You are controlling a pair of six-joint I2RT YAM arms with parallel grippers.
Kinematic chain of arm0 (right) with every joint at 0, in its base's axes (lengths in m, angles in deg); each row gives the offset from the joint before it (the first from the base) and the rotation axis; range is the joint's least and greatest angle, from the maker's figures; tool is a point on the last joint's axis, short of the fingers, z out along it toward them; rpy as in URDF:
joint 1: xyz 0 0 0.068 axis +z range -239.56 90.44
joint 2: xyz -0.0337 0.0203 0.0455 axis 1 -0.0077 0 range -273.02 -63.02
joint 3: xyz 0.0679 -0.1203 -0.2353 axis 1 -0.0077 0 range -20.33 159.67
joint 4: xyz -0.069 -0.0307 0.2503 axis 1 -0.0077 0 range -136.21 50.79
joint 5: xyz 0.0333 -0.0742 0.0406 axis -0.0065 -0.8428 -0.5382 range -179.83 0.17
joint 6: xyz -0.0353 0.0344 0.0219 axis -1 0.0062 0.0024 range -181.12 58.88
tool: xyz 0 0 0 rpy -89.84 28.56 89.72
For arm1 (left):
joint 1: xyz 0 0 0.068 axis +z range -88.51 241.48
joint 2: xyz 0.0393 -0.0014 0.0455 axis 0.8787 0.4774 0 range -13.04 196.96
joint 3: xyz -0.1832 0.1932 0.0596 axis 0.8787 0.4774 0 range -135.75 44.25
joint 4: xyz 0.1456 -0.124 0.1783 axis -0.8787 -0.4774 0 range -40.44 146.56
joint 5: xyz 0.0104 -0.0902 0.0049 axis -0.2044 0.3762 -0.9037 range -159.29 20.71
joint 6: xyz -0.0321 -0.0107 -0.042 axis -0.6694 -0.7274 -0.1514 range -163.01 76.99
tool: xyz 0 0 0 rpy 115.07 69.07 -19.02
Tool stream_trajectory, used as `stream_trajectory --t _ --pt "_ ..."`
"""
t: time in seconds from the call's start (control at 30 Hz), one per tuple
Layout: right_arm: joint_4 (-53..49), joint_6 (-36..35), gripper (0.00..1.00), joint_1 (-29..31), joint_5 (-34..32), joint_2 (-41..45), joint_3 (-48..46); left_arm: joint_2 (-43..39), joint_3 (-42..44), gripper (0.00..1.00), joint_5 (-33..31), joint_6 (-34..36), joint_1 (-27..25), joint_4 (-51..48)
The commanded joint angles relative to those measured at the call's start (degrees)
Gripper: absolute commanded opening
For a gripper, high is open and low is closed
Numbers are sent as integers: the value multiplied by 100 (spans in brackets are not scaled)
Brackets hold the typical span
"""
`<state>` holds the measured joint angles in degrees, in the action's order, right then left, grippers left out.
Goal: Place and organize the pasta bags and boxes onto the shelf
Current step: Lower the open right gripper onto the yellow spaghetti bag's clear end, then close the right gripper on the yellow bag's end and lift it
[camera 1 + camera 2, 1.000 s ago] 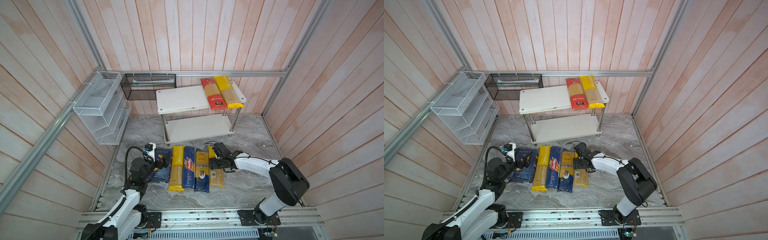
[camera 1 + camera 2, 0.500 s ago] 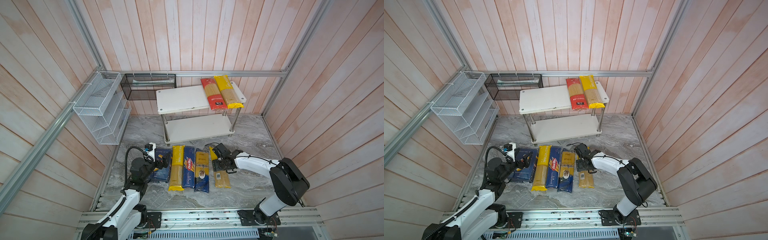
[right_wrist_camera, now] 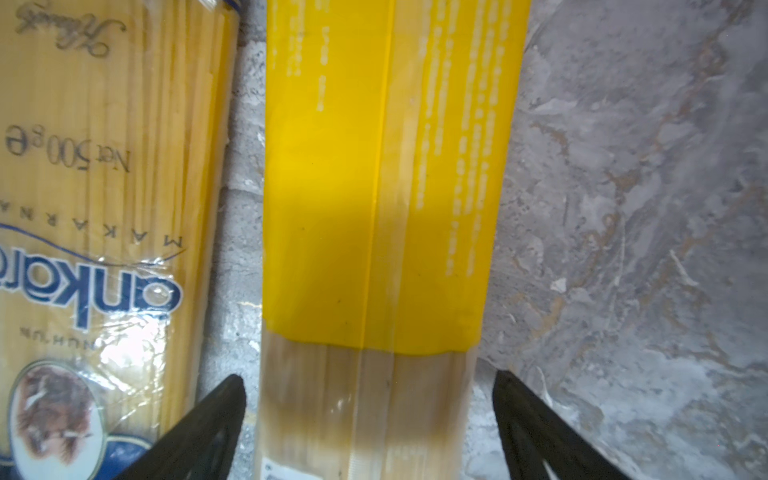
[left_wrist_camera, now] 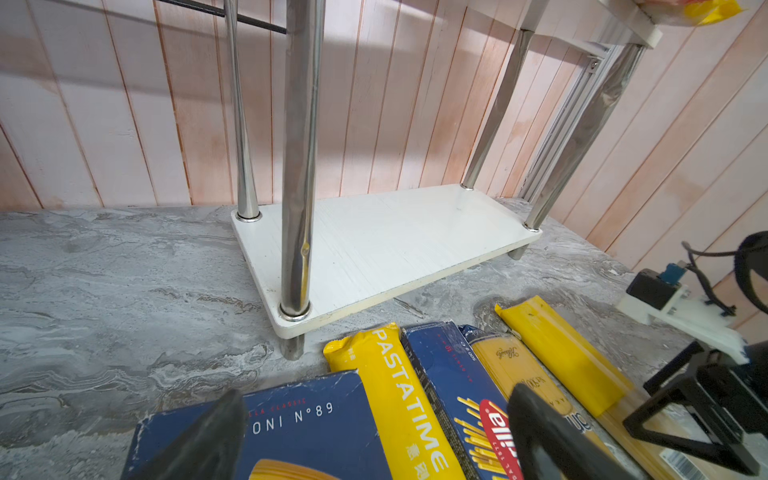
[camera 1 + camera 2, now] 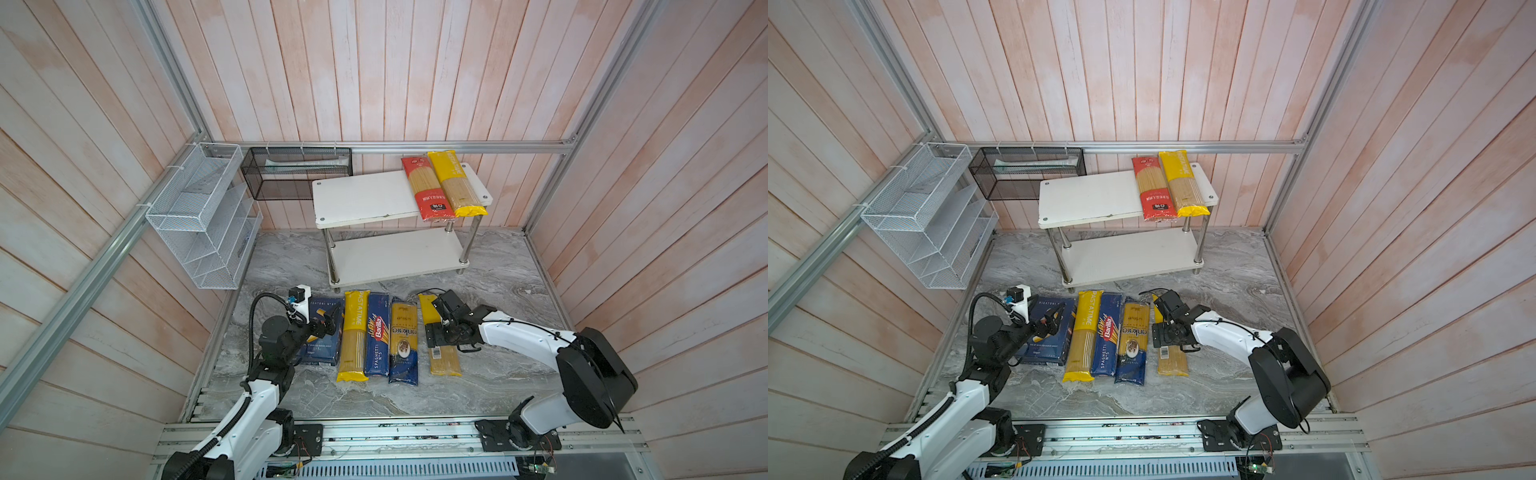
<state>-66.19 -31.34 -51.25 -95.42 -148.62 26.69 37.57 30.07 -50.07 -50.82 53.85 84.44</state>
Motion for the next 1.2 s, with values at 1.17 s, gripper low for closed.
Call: stream_trajectory --t 1.17 --pt "772 97 75 65 -12 -382 -413 -131 68 100 19 -11 -3 66"
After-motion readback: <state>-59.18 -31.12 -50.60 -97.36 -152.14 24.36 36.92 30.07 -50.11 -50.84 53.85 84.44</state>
